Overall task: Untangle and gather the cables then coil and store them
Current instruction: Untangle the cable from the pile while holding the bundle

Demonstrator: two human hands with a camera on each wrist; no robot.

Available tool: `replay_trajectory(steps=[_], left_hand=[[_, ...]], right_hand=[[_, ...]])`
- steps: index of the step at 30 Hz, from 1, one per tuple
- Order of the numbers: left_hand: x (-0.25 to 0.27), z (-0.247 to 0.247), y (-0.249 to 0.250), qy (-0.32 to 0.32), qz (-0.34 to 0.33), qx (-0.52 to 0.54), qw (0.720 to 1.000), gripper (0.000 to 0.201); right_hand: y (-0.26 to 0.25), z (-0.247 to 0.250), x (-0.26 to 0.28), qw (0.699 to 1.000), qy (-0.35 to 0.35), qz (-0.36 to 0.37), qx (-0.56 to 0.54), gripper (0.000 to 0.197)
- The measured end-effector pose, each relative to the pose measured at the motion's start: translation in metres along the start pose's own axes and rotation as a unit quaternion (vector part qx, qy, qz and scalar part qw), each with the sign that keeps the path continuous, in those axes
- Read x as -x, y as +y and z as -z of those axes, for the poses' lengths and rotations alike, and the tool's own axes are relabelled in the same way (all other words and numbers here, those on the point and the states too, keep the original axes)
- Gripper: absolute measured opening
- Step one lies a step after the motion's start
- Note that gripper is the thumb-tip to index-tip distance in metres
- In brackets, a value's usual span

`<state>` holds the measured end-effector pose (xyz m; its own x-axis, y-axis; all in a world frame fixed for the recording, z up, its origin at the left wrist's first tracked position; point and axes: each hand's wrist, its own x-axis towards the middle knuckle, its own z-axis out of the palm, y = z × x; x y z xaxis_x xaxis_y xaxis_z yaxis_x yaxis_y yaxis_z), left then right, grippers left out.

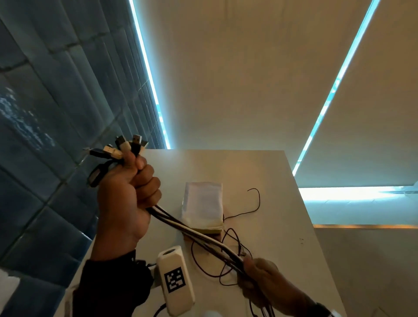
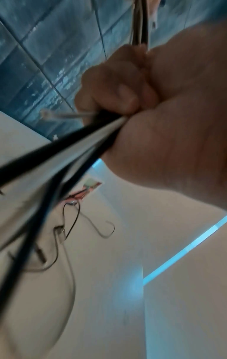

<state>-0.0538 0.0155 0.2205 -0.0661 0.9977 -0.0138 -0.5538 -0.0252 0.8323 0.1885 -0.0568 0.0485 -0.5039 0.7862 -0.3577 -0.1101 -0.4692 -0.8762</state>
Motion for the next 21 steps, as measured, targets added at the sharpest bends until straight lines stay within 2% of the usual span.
replay_trajectory(steps=[2,3,7,9,12,15,18,21], left_hand=[[0.0,-0.002,-0.004,0.0,0.008,-0.004,1.0,0.032],[0.0,-0.004,-0.006,-0.002,0.01,-0.01,1.0,0.032],[-0.001,-0.006,-0.008,-0.007,0.013,-0.035,0.999,0.037],[-0.002,-0.004,-0.007,-0.004,0.024,-0.041,0.999,0.037],[-0.001,-0.001,-0.004,-0.007,0.035,-0.062,0.997,0.031],[0.0,0.002,-0.003,-0.014,0.037,-0.074,0.996,0.03],[0.001,0.002,-0.003,-0.012,0.039,-0.089,0.995,0.033],[0.001,0.004,-0.001,-0.014,0.042,-0.094,0.995,0.035]], right_hand=[[0.01,0.007,0.005,0.998,0.021,-0.039,-0.055,0.055],[0.017,0.012,0.006,0.997,0.027,-0.052,-0.049,0.057],[0.039,0.028,0.001,0.992,0.027,-0.058,0.112,0.058],[0.042,0.032,-0.001,0.975,0.062,-0.046,0.209,0.06],[0.038,0.052,-0.01,0.929,0.194,0.027,0.315,0.045],[0.039,0.085,-0.031,0.857,0.277,0.025,0.435,0.028],[0.054,0.109,-0.052,0.796,0.265,-0.031,0.544,0.011],[0.082,0.115,-0.062,0.779,0.223,-0.071,0.581,0.017]])
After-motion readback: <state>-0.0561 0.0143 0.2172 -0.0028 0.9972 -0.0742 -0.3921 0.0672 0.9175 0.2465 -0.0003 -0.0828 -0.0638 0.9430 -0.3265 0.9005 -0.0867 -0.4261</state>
